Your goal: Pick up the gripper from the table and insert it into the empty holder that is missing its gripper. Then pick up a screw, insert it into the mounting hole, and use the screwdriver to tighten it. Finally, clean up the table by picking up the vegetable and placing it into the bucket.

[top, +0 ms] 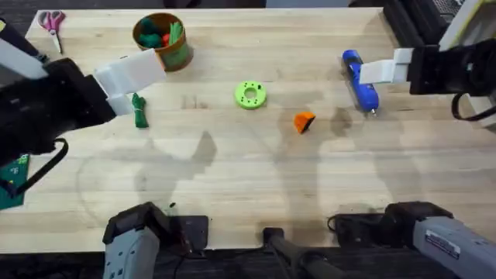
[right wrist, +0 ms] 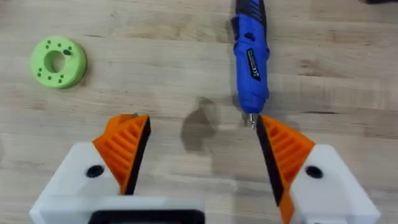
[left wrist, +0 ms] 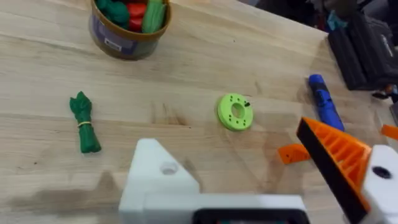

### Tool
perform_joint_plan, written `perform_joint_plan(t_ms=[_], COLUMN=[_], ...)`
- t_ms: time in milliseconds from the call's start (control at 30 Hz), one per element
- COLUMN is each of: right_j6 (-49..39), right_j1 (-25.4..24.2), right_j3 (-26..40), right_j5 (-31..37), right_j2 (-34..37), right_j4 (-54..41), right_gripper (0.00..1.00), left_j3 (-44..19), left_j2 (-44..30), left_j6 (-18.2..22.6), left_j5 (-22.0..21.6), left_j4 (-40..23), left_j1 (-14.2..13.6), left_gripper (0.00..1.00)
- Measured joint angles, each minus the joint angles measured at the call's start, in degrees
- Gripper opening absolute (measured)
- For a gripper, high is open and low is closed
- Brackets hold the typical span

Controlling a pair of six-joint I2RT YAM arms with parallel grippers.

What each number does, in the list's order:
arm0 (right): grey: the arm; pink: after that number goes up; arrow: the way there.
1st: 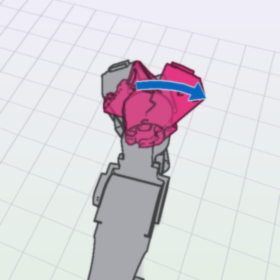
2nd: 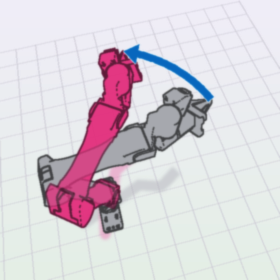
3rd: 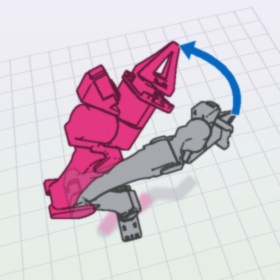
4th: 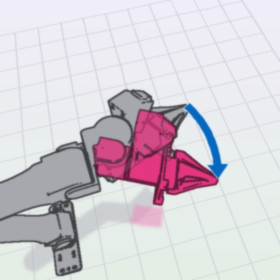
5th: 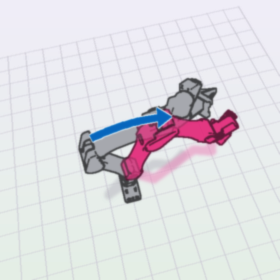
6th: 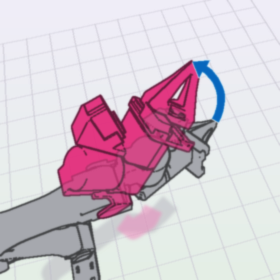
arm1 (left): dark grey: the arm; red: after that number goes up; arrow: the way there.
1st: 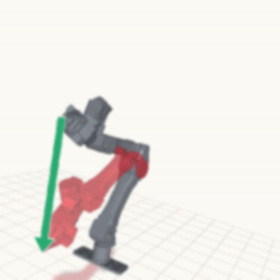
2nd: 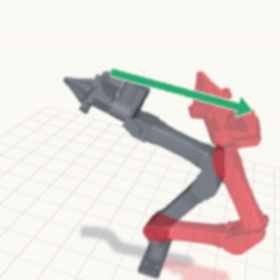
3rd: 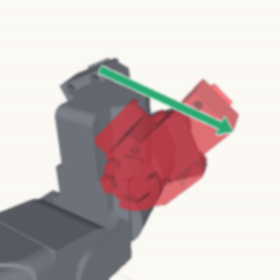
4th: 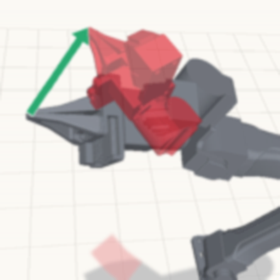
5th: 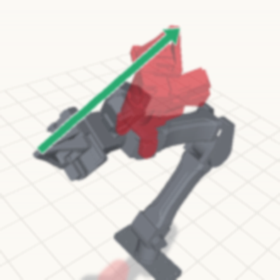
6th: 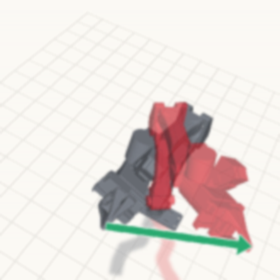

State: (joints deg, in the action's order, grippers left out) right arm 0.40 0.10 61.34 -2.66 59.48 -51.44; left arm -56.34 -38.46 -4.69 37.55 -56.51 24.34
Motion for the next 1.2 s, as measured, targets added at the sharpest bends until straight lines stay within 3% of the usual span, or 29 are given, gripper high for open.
perform_joint_plan(t_ms=[167,467,733,967,1200], right_j6=[0.0,0.0,0.0,0.0,0.0], right_j1=[0.0,0.0,0.0,0.0,0.0], right_j3=[0.0,0.0,0.0,0.0,0.0], right_j5=[0.0,0.0,0.0,0.0,0.0], right_j2=[0.0,0.0,0.0,0.0,0.0], right_j4=[0.0,0.0,0.0,0.0,0.0], right_gripper=[0.994,0.993,0.989,0.993,0.993], left_j3=[3.3,28.2,44.4,54.0,55.2], left_j2=[1.9,20.3,31.7,38.2,38.2], left_j6=[-0.1,0.5,0.8,1.2,2.3], left_j5=[-1.4,-1.8,-3.8,-4.4,-3.9], left_j4=[6.2,29.2,44.1,50.3,52.1], left_j1=[-0.9,-8.0,-16.0,-20.6,-22.8], left_gripper=[0.973,0.974,0.973,0.975,0.975])
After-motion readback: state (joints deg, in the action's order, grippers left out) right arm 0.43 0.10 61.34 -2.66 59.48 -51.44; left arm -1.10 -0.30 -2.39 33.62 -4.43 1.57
